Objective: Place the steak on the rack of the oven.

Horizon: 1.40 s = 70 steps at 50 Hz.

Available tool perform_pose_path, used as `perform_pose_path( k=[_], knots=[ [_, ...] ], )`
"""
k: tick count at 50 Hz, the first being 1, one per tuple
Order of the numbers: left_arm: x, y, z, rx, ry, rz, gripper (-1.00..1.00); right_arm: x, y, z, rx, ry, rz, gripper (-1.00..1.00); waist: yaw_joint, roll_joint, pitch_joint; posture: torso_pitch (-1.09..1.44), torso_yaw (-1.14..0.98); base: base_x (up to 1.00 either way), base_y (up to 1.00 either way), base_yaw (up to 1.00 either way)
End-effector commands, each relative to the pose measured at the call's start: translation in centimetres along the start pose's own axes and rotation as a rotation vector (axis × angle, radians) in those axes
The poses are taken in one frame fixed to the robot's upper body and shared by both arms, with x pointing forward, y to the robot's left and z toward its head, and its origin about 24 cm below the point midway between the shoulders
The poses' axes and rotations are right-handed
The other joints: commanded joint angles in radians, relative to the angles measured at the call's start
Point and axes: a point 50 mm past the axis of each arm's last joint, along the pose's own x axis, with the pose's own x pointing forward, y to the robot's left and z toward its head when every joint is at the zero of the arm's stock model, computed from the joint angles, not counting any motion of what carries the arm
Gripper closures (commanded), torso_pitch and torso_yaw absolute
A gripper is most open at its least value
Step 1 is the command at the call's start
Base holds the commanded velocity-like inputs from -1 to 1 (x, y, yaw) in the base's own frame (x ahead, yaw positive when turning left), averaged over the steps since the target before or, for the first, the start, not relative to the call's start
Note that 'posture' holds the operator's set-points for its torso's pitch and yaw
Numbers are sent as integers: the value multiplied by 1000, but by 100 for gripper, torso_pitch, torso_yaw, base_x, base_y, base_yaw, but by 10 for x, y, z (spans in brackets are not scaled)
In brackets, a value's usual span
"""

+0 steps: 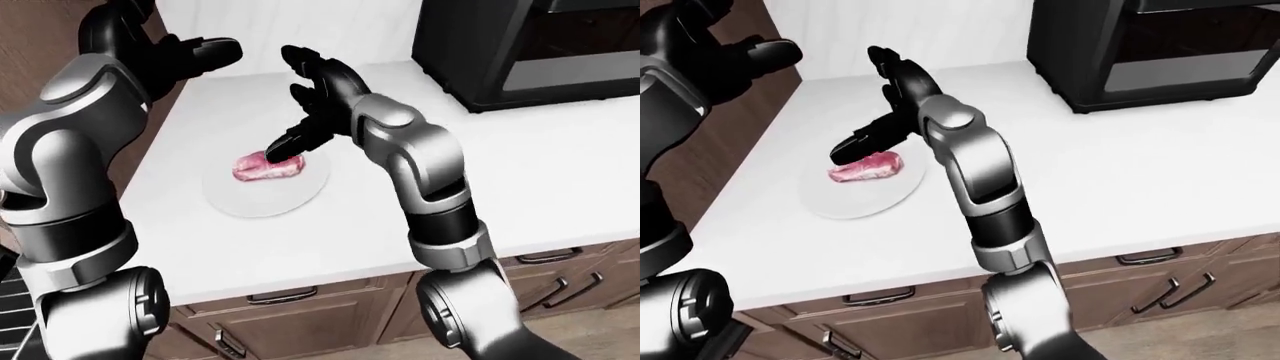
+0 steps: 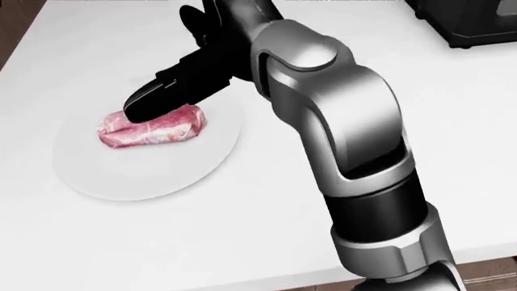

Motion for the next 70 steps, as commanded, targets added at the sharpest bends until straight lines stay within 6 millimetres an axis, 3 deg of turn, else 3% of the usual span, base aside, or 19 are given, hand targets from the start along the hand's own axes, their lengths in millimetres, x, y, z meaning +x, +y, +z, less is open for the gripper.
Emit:
perform_pose_path(
  k=[1,9,31,60,65,66,67,70],
  knots=[
    [-5,-1,20,-11,-92,-5,-100,-4,2,18,-53,-73,9,-100,-1,5,-31,0,0,0,0,0],
    [-5,0,20,-13,-91,-2,-100,2,8,5,-157,19,63,-100,-8,11,-29,0,0,0,0,0],
    [-5,0,20,-17,-92,-4,-100,21,15,9,-304,29,123,-100,-20,34,-30,0,0,0,0,0],
    [-6,0,19,-17,-89,-4,-100,39,22,-3,-349,28,140,-100,-21,39,-35,0,0,0,0,0],
    [-6,0,21,-19,-90,-4,-100,39,22,-7,-360,33,139,-92,-21,39,-34,0,0,0,0,0],
    [-6,0,21,-18,-90,-3,-100,39,21,-6,-361,33,137,-59,-21,39,-34,0,0,0,0,0],
    [-6,-1,20,-18,-89,-4,-100,39,21,-7,-362,34,138,-55,-21,39,-34,0,0,0,0,0],
    [-6,-1,20,-18,-89,-4,-100,39,21,-7,-360,34,137,-70,-22,39,-34,0,0,0,0,0]
  ],
)
